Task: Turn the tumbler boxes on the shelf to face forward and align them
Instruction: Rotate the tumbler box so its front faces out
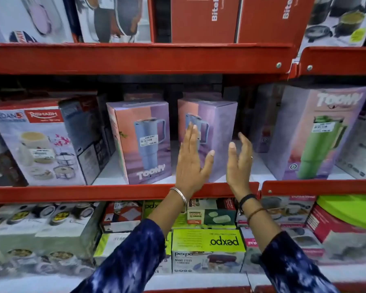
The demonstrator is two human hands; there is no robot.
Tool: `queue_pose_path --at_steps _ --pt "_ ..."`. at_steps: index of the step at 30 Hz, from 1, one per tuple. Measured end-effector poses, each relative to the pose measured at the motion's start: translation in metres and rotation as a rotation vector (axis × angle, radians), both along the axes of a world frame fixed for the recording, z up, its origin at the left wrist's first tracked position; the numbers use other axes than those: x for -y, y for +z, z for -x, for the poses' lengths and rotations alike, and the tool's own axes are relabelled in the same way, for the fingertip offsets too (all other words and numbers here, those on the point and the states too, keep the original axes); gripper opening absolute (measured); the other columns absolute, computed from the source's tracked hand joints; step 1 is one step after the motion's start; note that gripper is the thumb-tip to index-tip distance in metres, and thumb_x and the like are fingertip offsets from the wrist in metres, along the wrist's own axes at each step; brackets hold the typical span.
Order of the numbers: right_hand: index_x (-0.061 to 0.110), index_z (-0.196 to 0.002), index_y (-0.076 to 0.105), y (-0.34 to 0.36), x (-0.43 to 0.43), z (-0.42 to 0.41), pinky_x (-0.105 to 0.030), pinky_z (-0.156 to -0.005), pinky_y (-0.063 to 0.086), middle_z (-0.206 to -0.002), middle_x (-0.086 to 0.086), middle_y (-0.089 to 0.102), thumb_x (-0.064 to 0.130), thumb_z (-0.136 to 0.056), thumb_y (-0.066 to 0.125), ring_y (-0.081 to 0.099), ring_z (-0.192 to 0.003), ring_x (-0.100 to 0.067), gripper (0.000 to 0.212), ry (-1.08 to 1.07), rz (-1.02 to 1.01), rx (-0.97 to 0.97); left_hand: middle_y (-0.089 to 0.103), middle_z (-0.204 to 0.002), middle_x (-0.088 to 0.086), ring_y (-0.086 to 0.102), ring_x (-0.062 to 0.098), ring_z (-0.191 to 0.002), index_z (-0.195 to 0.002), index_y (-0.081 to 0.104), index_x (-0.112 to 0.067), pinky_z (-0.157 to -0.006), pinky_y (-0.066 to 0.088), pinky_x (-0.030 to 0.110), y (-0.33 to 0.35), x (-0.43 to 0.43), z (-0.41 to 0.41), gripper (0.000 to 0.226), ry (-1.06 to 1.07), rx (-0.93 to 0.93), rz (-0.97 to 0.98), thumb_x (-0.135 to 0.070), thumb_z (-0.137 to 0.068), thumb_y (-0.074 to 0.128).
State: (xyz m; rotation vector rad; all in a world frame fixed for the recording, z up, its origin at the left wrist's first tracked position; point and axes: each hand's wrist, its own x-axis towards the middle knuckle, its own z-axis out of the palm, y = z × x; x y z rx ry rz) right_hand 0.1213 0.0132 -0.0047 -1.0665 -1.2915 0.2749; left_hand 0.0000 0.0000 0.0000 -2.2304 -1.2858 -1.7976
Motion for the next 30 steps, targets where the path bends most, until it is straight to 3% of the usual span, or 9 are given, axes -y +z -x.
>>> queue_pose_path --at_steps 4,7,10,14,18,21,25,28,30 --pt "0.018 -0.139 0.034 -0.003 -0.023 -0.01 -0.036 -0.108 0.038 -0.142 -0.005 0.045 0.035 -0.093 0.049 0.045 -0.127 -0.014 0.051 0.197 0.171 -0.134 0.002 -0.158 -0.001 -0.004 0.006 -0.145 -0.147 0.002 -0.023 -0.119 0.012 0.031 -0.018 -0.008 -0.013 0.074 0.078 0.048 0.156 -0.039 -0.09 0.045" --pt "0.019 -0.135 0.043 -0.008 -0.041 -0.017 -0.038 -0.103 0.045 -0.129 -0.001 0.057 0.03 -0.092 0.052 0.056 -0.116 -0.013 0.045 0.332 0.236 -0.182 0.011 -0.154 0.006 0.011 0.02 -0.144 -0.146 0.01 -0.032 -0.115 0.027 0.046 -0.027 -0.011 -0.02 0.069 0.093 0.157 0.237 -0.039 -0.089 0.048" --pt "0.016 -0.128 0.051 -0.013 -0.051 -0.024 -0.04 -0.101 0.047 -0.128 -0.004 0.06 0.034 -0.09 0.055 0.058 -0.117 -0.017 0.042 0.379 0.24 -0.151 0.018 -0.148 0.005 0.021 0.027 -0.137 -0.144 0.016 -0.031 -0.111 0.031 0.049 -0.028 -0.011 -0.024 0.063 0.138 0.157 0.253 -0.042 -0.089 0.044" --pt "0.01 -0.126 0.053 -0.01 -0.049 -0.028 -0.017 -0.084 0.051 -0.126 -0.009 0.061 0.024 -0.09 0.057 0.06 -0.11 -0.014 0.039 0.337 0.156 -0.082 0.027 -0.145 0.013 0.028 0.029 -0.133 -0.144 0.024 -0.018 -0.112 0.028 0.044 -0.016 -0.012 -0.026 0.052 0.137 0.17 0.221 -0.019 -0.095 0.042" --pt "0.019 -0.124 0.056 -0.004 -0.039 -0.029 -0.035 -0.085 0.055 -0.12 0.002 0.064 0.023 -0.09 0.058 0.063 -0.101 -0.003 0.034 0.333 0.088 -0.143 0.033 -0.135 0.012 0.04 0.023 -0.125 -0.138 0.027 -0.008 -0.11 0.033 0.029 0.004 -0.014 -0.025 0.054 0.005 0.286 0.248 0.005 -0.086 0.037" --pt "0.03 -0.112 0.061 0.005 -0.024 -0.025 -0.034 -0.085 0.056 -0.116 0.009 0.065 0.028 -0.095 0.047 0.063 -0.106 -0.006 0.022 0.374 0.047 -0.227 0.028 -0.135 0.002 0.035 0.012 -0.124 -0.141 0.018 -0.01 -0.111 0.032 0.027 0.011 -0.015 -0.024 0.067 -0.049 0.273 0.266 -0.018 -0.086 0.057" --pt "0.018 -0.111 0.067 0.015 -0.01 -0.021 -0.032 -0.082 0.057 -0.117 -0.001 0.068 0.038 -0.098 0.035 0.064 -0.11 -0.015 0.04 0.402 0.03 -0.278 0.017 -0.142 -0.005 0.02 0.01 -0.136 -0.142 0.002 -0.023 -0.114 0.02 0.024 0.014 -0.018 -0.02 0.12 -0.039 0.279 0.263 -0.057 -0.057 0.079" --pt "0.017 -0.106 0.07 0.02 -0.006 -0.024 -0.033 -0.084 0.056 -0.107 0.003 0.073 0.039 -0.097 0.032 0.069 -0.1 -0.02 0.045 0.423 0.015 -0.255 0.017 -0.147 0.001 0.019 0.014 -0.139 -0.143 0.0 -0.023 -0.117 0.019 0.03 0.019 -0.024 -0.012 0.124 0.0 0.288 0.234 -0.05 -0.054 0.083" --pt "0.017 -0.105 0.069 0.023 -0.007 -0.028 -0.029 -0.083 0.056 -0.107 0.0 0.073 0.036 -0.097 0.034 0.07 -0.096 -0.02 0.04 0.452 0.002 -0.249 0.019 -0.142 -0.005 0.021 0.01 -0.136 -0.142 0.003 -0.021 -0.114 0.019 0.023 0.024 -0.025 -0.006 0.119 -0.02 0.293 0.218 -0.044 -0.056 0.081"
